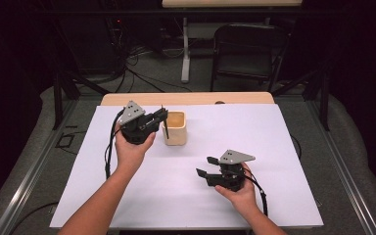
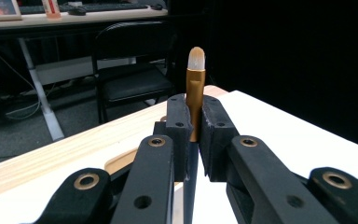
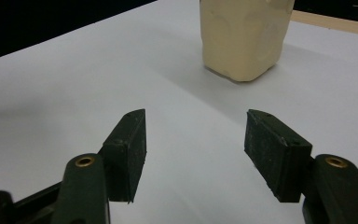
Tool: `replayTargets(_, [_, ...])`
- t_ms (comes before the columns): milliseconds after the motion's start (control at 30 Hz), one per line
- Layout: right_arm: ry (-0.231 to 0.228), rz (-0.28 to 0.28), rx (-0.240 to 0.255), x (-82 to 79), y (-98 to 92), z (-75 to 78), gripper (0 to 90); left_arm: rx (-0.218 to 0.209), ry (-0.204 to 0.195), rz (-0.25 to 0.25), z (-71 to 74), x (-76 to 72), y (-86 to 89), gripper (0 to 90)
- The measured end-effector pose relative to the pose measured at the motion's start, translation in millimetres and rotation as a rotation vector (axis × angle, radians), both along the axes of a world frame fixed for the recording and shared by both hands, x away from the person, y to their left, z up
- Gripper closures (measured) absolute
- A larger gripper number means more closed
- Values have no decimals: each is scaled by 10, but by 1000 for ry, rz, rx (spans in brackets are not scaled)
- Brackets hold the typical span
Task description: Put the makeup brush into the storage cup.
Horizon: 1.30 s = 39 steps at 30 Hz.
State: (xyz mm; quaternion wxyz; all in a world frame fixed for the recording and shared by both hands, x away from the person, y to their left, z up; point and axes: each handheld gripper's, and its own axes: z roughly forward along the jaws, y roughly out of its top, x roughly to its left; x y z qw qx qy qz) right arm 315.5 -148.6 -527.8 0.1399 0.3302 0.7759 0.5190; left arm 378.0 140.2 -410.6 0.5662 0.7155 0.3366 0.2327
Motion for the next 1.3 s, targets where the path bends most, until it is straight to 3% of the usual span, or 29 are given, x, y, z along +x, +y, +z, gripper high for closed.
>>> replayTargets(567, [6,-3,5,-8,-10,7,388,10,-8,-1,75,69,-47,829])
replayTargets(600, [6,-3,5,-8,-10,7,388,8,-11,7,132,131,-74,829])
replayTargets(1300, [2,-3,6,-13,-26,14,387,-11,-5,58,82,339,-87,829])
